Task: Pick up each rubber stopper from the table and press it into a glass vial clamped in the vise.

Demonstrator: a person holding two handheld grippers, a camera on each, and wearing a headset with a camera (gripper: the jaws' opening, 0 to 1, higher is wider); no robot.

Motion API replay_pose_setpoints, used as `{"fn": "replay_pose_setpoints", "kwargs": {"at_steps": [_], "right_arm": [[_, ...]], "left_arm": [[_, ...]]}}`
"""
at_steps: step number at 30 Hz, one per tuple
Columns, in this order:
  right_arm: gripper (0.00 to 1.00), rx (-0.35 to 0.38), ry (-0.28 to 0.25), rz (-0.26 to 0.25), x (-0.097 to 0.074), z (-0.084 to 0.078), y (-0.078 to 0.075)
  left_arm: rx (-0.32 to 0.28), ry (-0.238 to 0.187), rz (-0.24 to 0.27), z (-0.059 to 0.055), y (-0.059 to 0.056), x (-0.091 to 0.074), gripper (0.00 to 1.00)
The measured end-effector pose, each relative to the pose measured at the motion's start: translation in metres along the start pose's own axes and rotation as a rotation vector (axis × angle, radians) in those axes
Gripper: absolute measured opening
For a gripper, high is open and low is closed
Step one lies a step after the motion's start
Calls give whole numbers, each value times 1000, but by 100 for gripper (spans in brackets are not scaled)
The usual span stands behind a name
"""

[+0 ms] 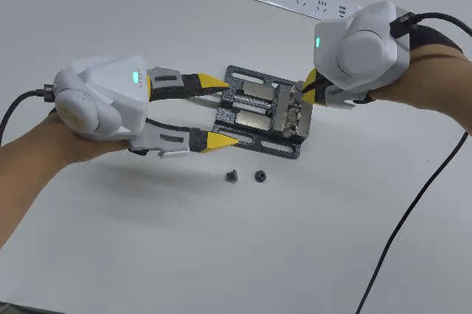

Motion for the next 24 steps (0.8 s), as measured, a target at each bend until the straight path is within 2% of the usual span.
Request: {"fn": "replay_pose_setpoints", "kwargs": {"at_steps": [24], "right_arm": [[4,-14,7,25,6,-1,1]], "left_arm": [[-2,0,9,-1,0,-1,43]]}}
Point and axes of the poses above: the centre of the closed fingertips' face, and the gripper's own axes: x roughly forward along the fingers, y roughly to its left, z roughly out of its top, the point moved 2 cm from there along -x, roughly backward along the fingers, and after that the axes turned 6 degrees about -z, right-handed, at the moved point
